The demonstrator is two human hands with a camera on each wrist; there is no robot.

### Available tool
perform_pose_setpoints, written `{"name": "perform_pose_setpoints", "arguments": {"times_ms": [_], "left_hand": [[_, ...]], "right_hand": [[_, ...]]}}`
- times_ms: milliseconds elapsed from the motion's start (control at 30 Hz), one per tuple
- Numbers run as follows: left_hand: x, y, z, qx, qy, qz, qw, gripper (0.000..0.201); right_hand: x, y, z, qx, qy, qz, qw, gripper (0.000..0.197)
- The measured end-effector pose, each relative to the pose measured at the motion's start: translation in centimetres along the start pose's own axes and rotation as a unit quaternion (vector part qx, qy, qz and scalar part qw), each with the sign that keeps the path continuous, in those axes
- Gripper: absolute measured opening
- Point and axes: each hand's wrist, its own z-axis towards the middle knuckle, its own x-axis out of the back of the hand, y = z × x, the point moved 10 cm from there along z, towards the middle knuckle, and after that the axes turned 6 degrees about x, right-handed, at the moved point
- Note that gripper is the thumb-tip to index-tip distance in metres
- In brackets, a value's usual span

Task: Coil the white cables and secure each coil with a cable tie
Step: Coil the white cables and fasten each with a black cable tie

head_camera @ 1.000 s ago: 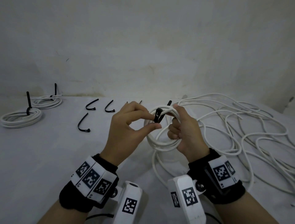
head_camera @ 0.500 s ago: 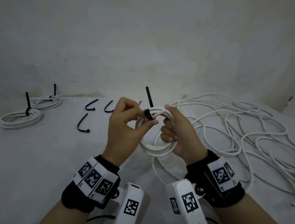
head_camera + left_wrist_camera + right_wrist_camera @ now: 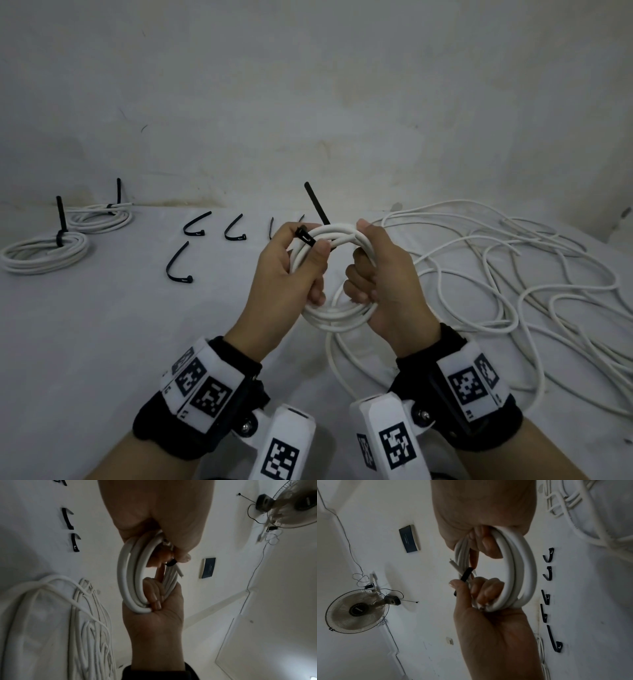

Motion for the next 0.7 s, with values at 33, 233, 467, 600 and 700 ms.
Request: {"name": "perform_pose_setpoints", "arguments": {"times_ms": [33,233,467,600,700], "left_hand": [[0.1,0.0,0.0,-0.001,0.002,-0.009,1.0,0.03],[1.4,0.2,0.5,-0.005,-0.032,-0.023,0.999,0.018],[0.3,-0.4,0.2,0.025,-0.13,0.021,0.991,0.014],[-0.2,-1.0,0.0,0.037,-0.149,0.038,0.987,0.029],[-0.2,-1.0,0.1,0.046,-0.152,0.011,0.987,0.038]], "right_hand": [[-0.1,0.2,0.0,-0.004,-0.006,-0.002,1.0,0.04],[-1.4,1.2,-0.3,-0.052,-0.104,-0.004,0.993,0.032],[-1.1,0.1,0.4,-0.006,-0.124,-0.031,0.992,0.023],[-0.7,-2.9,0.2,0.133,-0.092,-0.135,0.978,0.018],[-0.9,-4.7,-0.5,0.21,-0.084,-0.172,0.959,0.016]]}}
